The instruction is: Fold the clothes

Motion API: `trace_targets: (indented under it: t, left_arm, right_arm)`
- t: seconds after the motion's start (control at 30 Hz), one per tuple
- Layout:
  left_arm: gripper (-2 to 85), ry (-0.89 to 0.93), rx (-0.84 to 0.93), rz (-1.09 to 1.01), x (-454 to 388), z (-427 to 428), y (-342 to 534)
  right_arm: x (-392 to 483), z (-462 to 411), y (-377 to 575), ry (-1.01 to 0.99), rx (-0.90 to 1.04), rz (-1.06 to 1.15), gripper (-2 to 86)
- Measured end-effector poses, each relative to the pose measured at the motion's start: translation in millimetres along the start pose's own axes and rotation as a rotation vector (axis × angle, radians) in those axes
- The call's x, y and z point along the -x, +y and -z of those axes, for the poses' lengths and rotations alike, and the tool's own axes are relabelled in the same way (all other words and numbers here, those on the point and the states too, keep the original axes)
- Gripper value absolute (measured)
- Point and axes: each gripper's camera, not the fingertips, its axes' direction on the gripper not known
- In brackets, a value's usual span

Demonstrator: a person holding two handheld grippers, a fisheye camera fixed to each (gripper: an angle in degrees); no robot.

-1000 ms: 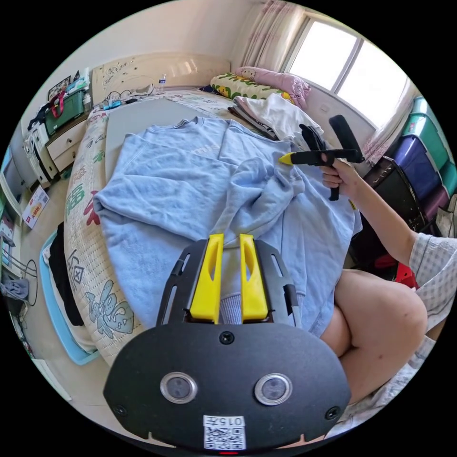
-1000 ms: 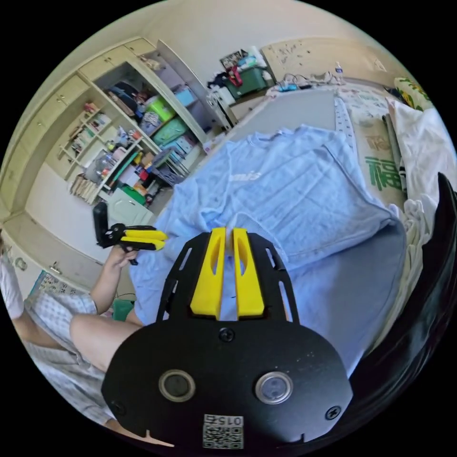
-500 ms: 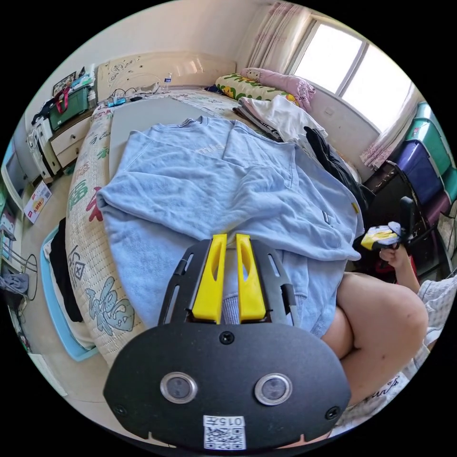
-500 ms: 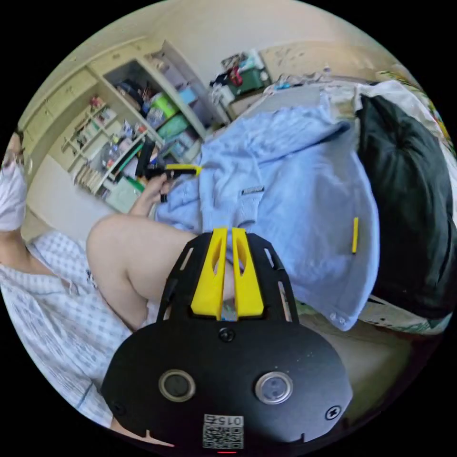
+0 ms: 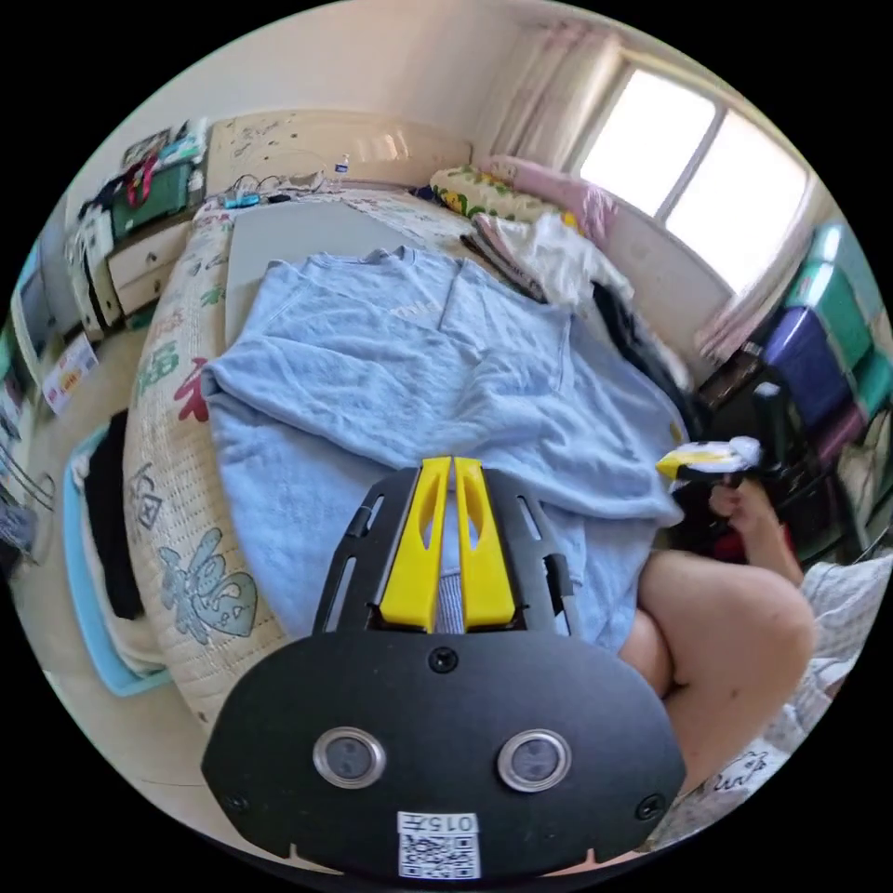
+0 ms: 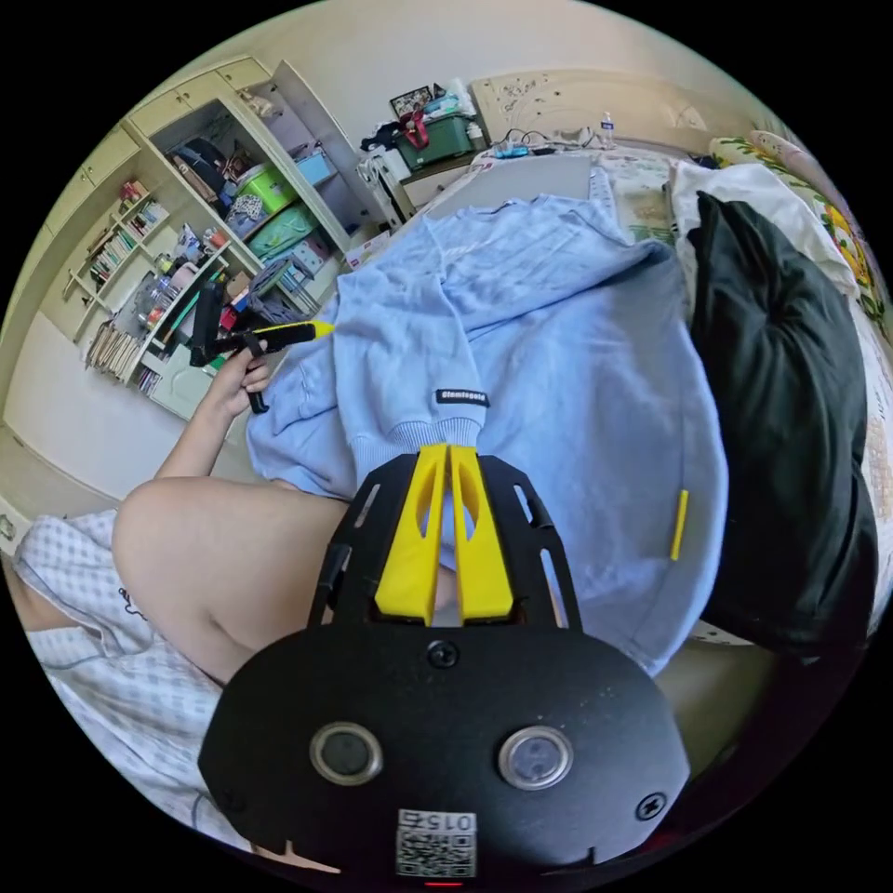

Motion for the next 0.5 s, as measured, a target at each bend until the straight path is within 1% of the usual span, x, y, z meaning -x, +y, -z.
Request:
trace_targets:
  t: [0.03,0.07,0.1,0.17,0.23,0.3,0.33,0.4,0.43,0.5]
  left_arm:
    - [0.2,0.034,-0.057,0.046,12,11,3]
    - [0.3,0.066,-0.159,0.127,35,31,8]
    - [0.7,0.062,-0.230,0.193,56,47,11]
    - [2.3,0.037,-0.280,0.274,84,64,10]
    - [6.2,0.040,-0.287,0.321,110,71,2]
    - [7.9,0.067,-0.241,0.344,140,66,-17]
    - [8.0,0.072,-0.227,0.350,147,64,-23]
    - [8.4,0.102,-0.186,0.359,168,52,-45]
    - [8.7,0.107,-0.178,0.358,172,49,-51]
    - [9.3,0.113,-0.144,0.336,181,41,-72]
  right_arm:
    - [-1,8,-2,-0.003,0.003,-0.002,0.1]
    - [-1,20,-7,-0.001,0.015,0.002,0.0]
    - [1,30,-12,0.020,0.032,0.003,-0.1]
    - [2,45,-26,0.077,0.034,0.002,0.4]
    - [5,63,-52,0.107,-0.019,0.025,2.5]
    - [21,62,-114,0.197,-0.048,0.111,6.2]
    - [27,57,-133,0.206,-0.047,0.143,6.6]
    - [49,25,-219,0.165,-0.047,0.244,7.8]
    - [54,15,-242,0.148,-0.042,0.266,8.0]
    - [71,-32,-337,0.099,-0.018,0.305,8.5]
